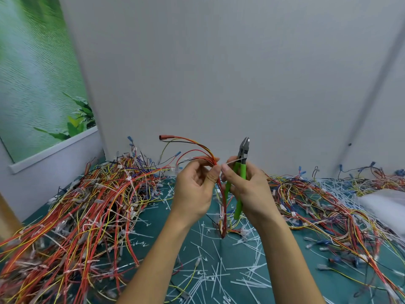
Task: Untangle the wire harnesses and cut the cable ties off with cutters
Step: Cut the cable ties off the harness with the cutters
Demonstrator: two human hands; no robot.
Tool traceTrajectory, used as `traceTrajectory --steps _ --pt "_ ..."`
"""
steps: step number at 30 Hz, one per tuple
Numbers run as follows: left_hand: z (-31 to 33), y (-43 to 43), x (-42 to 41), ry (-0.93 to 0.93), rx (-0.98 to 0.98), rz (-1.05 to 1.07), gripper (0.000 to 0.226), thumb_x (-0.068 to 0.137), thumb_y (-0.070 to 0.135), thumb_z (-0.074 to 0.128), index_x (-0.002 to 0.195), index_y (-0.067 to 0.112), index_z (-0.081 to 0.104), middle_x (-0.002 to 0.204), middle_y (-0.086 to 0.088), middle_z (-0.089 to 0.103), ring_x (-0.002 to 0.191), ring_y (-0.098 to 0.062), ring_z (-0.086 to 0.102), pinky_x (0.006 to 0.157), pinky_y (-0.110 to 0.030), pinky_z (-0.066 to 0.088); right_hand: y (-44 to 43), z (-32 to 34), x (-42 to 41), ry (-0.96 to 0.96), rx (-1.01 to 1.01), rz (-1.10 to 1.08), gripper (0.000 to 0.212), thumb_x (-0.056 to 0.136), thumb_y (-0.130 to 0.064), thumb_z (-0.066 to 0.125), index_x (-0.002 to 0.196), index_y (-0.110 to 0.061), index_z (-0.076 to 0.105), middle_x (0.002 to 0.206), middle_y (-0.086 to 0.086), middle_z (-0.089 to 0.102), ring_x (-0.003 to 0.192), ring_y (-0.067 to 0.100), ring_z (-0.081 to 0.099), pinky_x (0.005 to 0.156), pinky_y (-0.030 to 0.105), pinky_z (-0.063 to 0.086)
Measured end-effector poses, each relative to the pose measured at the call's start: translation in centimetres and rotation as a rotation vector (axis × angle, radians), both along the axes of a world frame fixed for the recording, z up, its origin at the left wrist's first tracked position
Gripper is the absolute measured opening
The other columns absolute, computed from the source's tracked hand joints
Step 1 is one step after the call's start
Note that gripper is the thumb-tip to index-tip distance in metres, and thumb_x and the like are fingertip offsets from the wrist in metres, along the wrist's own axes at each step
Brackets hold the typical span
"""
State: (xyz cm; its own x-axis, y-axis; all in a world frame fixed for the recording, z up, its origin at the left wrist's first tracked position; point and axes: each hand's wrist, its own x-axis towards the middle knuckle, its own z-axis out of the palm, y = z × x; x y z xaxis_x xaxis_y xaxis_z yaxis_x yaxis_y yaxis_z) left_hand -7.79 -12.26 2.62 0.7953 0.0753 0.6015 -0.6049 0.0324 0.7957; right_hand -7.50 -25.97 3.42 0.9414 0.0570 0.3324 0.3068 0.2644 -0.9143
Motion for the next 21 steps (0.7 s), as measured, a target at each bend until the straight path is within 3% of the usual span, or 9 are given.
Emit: traceTrajectory --steps 5,9,12,15,17,21 --pt "-0.1 0.0 0.2 0.048 -0.003 -0.068 0.011 0.099 0.019 0.061 0.108 0.021 0.065 0.101 0.012 0.076 0.099 -0.006 0.071 0.084 -0.018 0.054 0.5 0.1 -0.1 -0.015 0.045 -0.034 0.022 0.08 -0.024 0.077 0.097 -0.015 0.066 0.087 0.007 0.068 0.081 0.024 0.062 0.073 0.038 0.054" --pt "-0.2 -0.3 0.3 0.105 -0.043 -0.111 0.015 0.103 0.006 0.053 0.113 0.002 0.063 0.109 -0.001 0.076 0.106 -0.016 0.071 0.087 -0.025 0.057 1.2 -0.1 -0.1 -0.03 0.052 -0.073 0.014 0.086 -0.013 0.076 0.094 -0.019 0.066 0.087 0.004 0.07 0.083 0.021 0.065 0.076 0.041 0.055" --pt "-0.1 -0.3 0.2 0.13 -0.036 -0.124 0.015 0.103 0.001 0.049 0.106 -0.003 0.062 0.089 0.004 0.076 0.081 -0.008 0.068 0.072 -0.02 0.055 1.3 -0.2 0.0 -0.013 0.088 -0.051 0.018 0.09 -0.002 0.073 0.096 -0.017 0.064 0.084 0.001 0.071 0.077 0.019 0.065 0.071 0.034 0.055" --pt "-0.2 -0.3 0.0 0.2 -0.077 -0.15 0.018 0.104 0.002 0.047 0.106 -0.008 0.062 0.085 -0.003 0.071 0.075 -0.01 0.063 0.067 -0.019 0.052 1.2 -0.2 0.1 0.007 0.099 -0.03 0.02 0.09 0.002 0.072 0.097 -0.015 0.062 0.081 0.0 0.072 0.076 0.018 0.067 0.069 0.032 0.056" --pt "-0.1 -0.3 -0.1 0.26 -0.138 -0.183 0.019 0.102 0.005 0.051 0.098 0.0 0.069 0.083 -0.009 0.068 0.072 -0.014 0.06 0.062 -0.019 0.05 1.2 -0.3 0.1 0.023 0.107 -0.009 0.021 0.09 0.002 0.072 0.096 -0.014 0.062 0.082 0.001 0.073 0.076 0.018 0.069 0.068 0.033 0.056" --pt "0.3 -0.2 -0.4 0.32 -0.16 -0.223 0.022 0.085 0.023 0.057 0.075 0.026 0.075 0.077 -0.001 0.066 0.064 -0.009 0.054 0.055 -0.021 0.039 1.2 -0.3 0.0 0.079 0.162 0.033 0.021 0.088 0.003 0.072 0.095 -0.014 0.062 0.086 0.009 0.073 0.074 0.024 0.068 0.061 0.038 0.059"
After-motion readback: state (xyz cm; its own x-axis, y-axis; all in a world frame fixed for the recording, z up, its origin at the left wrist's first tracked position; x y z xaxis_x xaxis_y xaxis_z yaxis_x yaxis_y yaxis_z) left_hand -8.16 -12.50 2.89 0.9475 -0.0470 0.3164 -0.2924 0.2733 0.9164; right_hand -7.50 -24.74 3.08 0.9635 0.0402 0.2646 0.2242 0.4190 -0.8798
